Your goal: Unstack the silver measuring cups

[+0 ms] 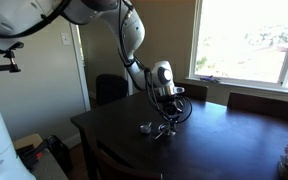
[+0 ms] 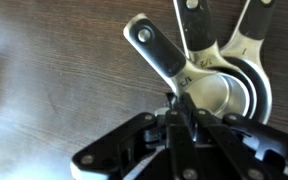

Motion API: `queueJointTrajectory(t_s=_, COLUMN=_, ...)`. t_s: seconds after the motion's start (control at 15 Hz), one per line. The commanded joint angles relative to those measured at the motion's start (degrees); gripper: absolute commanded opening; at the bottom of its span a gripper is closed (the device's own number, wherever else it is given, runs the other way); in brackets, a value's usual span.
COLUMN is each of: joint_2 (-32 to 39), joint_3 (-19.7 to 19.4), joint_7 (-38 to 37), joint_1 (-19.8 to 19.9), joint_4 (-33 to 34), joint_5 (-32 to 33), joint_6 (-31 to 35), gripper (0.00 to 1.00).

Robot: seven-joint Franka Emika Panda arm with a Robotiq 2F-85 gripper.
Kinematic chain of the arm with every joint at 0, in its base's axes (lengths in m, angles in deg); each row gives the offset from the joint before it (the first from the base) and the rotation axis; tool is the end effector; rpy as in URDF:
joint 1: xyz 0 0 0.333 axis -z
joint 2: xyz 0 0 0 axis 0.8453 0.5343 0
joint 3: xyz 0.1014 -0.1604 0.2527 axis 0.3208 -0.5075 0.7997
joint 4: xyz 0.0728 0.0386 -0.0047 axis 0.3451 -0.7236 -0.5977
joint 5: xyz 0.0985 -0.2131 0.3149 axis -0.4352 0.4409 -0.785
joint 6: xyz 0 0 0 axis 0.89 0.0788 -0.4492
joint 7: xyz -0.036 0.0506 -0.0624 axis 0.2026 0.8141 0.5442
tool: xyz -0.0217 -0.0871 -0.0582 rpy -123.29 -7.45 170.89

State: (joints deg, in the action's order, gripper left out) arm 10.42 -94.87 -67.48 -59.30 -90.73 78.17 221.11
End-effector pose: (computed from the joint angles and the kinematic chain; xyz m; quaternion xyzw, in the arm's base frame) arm 0.6463 -0.0918 0.1081 0.9816 0.0761 -0.0591 0.1648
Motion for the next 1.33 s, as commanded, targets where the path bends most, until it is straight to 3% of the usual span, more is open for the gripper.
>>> queueJointTrajectory(t_s=0.0, joint_2=-4.6, joint_3=-0.3, joint_7=1.0, joint_1=-0.9, joint_4=-5.3, joint_5=2.2, joint_6=1.8, gripper=0.04)
queueJointTrajectory(t_s=0.27, joint_2=-3.6, joint_3=-1.0, joint_7=-2.0, joint_1=-2.0, joint_4=-4.2, joint_5=1.8, joint_6=1.7, gripper=0.03)
queueJointTrajectory(t_s=0.6, joint_2=-0.8, joint_3=-0.1, joint_7=-4.7, joint_1=-0.5, joint_4=-2.1, joint_5=-1.1, joint_6=1.9, gripper=0.03)
queueJointTrajectory(t_s=1.27, joint_2=-1.6, joint_3=2.4, joint_7=-7.3, joint_1=0.7, joint_4=-3.5, joint_5=-12.9, joint_6=2.1, gripper=0.03)
